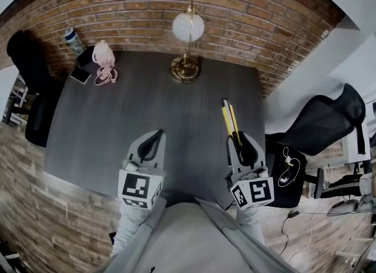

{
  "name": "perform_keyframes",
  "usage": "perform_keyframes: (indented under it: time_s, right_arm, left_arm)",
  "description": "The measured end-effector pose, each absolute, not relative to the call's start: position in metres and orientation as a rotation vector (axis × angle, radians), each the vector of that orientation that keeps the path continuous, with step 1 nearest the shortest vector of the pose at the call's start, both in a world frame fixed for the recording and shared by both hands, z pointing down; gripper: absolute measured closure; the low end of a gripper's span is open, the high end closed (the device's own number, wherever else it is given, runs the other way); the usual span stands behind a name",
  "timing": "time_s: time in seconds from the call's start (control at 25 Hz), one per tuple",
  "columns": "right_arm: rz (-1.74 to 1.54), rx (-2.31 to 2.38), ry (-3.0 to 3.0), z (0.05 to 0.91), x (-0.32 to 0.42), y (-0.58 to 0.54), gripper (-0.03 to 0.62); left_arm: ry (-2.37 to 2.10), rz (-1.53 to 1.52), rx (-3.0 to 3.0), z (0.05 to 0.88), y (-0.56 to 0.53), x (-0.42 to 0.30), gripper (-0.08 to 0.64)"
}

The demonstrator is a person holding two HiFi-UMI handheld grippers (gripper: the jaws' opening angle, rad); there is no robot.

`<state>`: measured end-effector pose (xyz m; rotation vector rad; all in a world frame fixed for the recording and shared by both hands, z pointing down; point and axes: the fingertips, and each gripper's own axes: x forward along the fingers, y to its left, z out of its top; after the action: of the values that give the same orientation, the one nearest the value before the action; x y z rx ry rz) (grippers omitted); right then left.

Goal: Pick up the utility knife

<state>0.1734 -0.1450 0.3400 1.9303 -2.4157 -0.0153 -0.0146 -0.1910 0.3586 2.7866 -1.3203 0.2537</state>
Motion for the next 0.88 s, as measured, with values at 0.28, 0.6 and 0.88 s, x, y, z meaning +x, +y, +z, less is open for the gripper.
perform_keyframes:
  time_s: [0.28,0.6,0.88]
  right_arm:
    - [-0.019,1.936,-2.428,0.3388,0.1747,-0.1459,0.463]
    - [-0.022,1.934,-2.435,0.3369,0.1727,-0.1466,0.463]
    - [-0.024,1.934,-2.443,0.3365,0.1710,-0.1457,0.464]
  left_arm:
    - [-1.325,0.250,2.789,0.3579,-0.1914,-0.0138,0.540]
    - [-1.330,0.254,2.789,0.3556,-0.1909,-0.0154,0.540]
    - [-1.337,0.250,2.789,0.3550,-0.1902,-0.0169,0.540]
